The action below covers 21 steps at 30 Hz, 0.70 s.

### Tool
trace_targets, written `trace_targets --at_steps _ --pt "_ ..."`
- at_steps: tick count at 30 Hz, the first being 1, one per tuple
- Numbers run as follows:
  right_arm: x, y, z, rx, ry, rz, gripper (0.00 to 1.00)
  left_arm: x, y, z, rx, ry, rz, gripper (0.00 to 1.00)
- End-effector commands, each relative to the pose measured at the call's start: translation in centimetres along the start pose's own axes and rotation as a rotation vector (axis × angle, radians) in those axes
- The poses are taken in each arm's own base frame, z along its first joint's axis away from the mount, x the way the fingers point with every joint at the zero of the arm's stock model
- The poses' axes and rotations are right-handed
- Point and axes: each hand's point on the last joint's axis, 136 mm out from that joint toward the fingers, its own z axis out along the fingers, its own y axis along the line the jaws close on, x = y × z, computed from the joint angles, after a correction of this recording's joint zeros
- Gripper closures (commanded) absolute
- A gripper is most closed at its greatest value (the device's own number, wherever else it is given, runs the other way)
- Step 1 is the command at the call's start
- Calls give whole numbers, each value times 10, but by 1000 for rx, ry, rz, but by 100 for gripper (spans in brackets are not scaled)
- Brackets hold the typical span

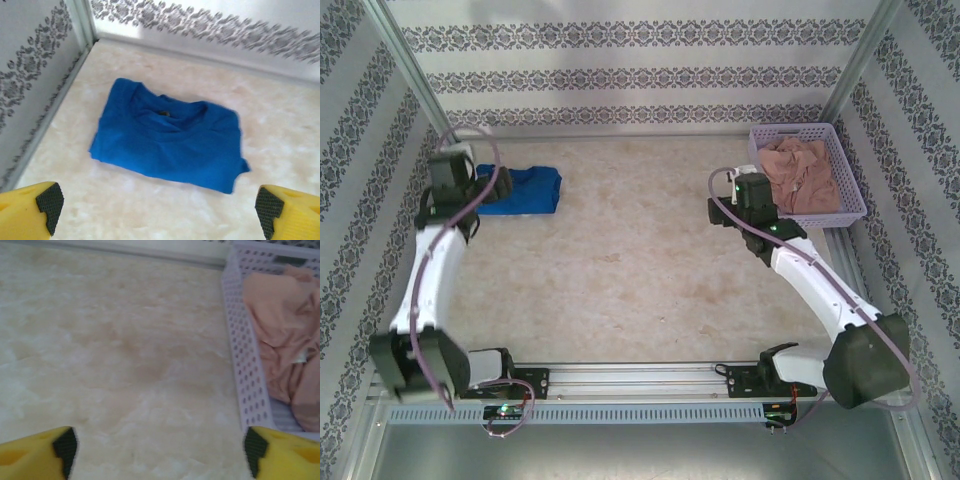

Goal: Fold the inside-out t-shirt

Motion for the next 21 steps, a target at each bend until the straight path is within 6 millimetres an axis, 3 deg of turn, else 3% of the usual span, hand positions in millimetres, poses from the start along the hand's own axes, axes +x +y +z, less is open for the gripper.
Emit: trace_targets --at_steps 1,6,12,16,21 --pt "6 -36 9 119 -52 78 3 22 -3 10 67 -120 -125 0" --pt "31 -53 37 147 -100 86 2 71 16 30 -10 -100 -154 0" --pt "55 -51 72 119 -144 13 2 103 8 70 38 -74 -82 0" --pt "51 -50 73 54 -194 52 2 117 1 87 53 -85 5 0" --pt "57 -45 74 -19 -301 84 2 128 2 93 55 -102 10 0"
